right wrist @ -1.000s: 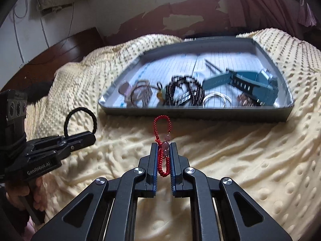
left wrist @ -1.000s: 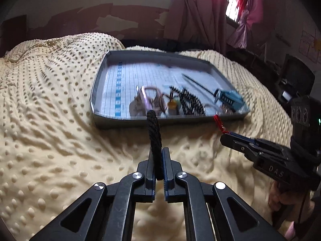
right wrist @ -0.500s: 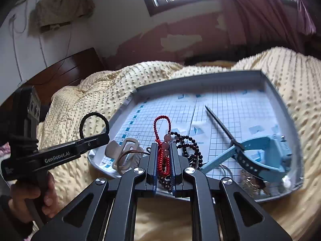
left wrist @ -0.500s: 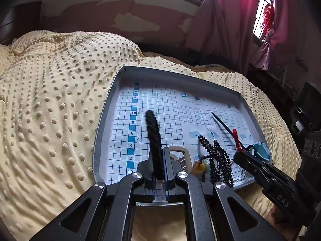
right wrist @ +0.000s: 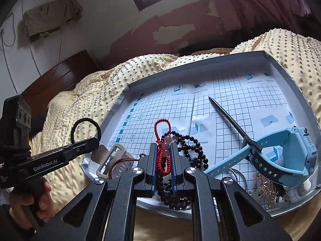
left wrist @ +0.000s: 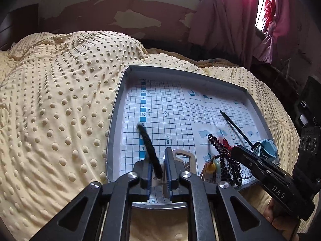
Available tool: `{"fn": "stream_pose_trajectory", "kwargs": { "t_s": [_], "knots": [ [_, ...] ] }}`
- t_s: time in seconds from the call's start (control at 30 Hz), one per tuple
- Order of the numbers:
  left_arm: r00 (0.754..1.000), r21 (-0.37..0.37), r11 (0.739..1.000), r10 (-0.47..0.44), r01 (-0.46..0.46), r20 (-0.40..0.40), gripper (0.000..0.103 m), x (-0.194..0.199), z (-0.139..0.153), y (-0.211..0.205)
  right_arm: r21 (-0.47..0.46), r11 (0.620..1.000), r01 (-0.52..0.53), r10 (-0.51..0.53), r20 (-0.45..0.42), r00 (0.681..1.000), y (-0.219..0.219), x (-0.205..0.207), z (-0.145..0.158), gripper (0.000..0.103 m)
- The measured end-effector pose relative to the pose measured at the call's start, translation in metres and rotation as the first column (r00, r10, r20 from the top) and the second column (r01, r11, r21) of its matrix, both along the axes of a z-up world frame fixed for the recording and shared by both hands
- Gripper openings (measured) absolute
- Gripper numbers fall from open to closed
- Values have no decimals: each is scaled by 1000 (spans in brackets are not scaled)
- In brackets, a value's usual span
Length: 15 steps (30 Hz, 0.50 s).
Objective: Organize jewelry
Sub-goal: 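Carry the hair tie and red bracelet into the tray and open both tools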
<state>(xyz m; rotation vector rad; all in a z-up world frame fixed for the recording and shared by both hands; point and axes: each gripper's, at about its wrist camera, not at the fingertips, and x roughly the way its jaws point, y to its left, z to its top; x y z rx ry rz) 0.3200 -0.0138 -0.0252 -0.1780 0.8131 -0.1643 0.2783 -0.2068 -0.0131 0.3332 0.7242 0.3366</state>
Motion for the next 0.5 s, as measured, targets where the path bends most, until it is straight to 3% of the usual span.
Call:
{"fn": "stream_pose_trajectory", "kwargs": {
  "t_s": [0.17,0.23,0.3,0.43,0.5],
  "knots": [
    [1000,-9,999,31,-31,-2,39,-5,0,5,-6,1000,10,-10,19,1000,-2,-3,5,27],
    [999,-17,999,50,-50,15,61,-9,2,8,-9,1000,16,-16,36,999,-4,-6,8,31],
    [995,-24,996,84,-83,62,74,-18,9,12,-23,999,32,-30,59,998,-5,-10,14,36],
    [984,-43,994,109,-104,141,86,-34,25,16,-37,997,71,-66,125,990,-12,-21,30,49],
    [976,-35,992,127,-123,176,94,-45,34,16,-32,995,90,-84,157,984,-17,-29,39,60]
  ]
}}
